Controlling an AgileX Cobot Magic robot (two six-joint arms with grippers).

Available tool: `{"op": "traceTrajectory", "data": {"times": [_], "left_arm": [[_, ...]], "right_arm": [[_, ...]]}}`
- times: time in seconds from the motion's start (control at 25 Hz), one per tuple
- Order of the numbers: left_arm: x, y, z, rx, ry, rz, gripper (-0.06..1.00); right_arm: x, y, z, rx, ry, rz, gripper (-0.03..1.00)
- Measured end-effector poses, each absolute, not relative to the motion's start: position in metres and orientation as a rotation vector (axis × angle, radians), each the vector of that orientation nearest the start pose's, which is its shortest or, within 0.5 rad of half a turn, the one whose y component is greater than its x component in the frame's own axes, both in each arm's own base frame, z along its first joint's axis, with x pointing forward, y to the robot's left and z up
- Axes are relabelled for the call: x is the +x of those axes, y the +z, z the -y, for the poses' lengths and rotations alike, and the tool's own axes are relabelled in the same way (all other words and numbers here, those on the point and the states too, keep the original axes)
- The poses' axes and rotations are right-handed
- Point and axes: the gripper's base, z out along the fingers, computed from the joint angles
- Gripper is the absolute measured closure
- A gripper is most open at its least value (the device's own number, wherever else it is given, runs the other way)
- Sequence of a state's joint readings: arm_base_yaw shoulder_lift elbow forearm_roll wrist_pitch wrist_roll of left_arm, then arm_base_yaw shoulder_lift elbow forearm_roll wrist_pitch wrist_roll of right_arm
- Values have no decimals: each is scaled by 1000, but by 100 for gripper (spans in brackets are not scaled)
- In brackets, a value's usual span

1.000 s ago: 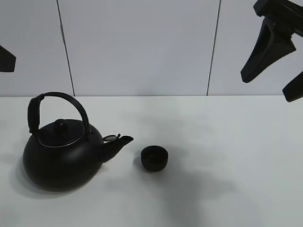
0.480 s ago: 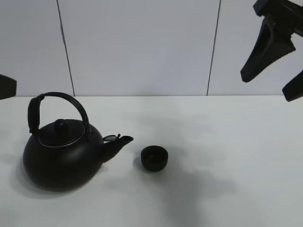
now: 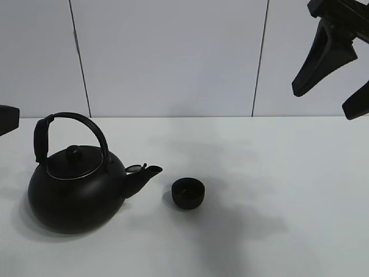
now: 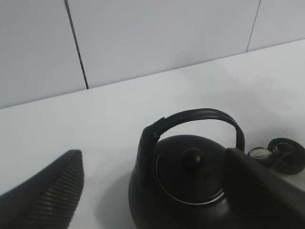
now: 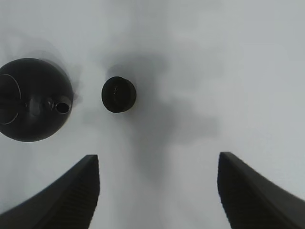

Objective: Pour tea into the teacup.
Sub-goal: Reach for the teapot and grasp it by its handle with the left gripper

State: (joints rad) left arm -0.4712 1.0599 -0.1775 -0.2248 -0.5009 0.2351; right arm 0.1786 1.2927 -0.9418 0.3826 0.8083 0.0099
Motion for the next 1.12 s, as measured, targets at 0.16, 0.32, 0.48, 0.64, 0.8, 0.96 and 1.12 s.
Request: {"op": "traceTrajectory", "data": {"times": [0.16,0.32,0.48,0.64,0.8,0.96,1.12], "left_arm": [[164,189,72,429,-177,-1856,37],[176,170,77,457,-140,-1884,37],[186,156,81,462,-114,-1854,37],[194,143,84,421,-130,-1839,37],[200,138,86,379,-145,-1803,38],[208,130,91,376,-161,-1807,40],[219,126,97,375,-170,-1804,41]], "right_arm": [[244,286,-69,35,518,-2636,48],[244,286,-69,35,518,-2636,48],[244,286,-69,36,517,-2635,48],[244,286,-69,37,517,-2628,48],[244,286,-69,37,517,-2628,48],[245,286,-69,38,516,-2625,48],[245,286,-69,39,516,-2623,48]]}}
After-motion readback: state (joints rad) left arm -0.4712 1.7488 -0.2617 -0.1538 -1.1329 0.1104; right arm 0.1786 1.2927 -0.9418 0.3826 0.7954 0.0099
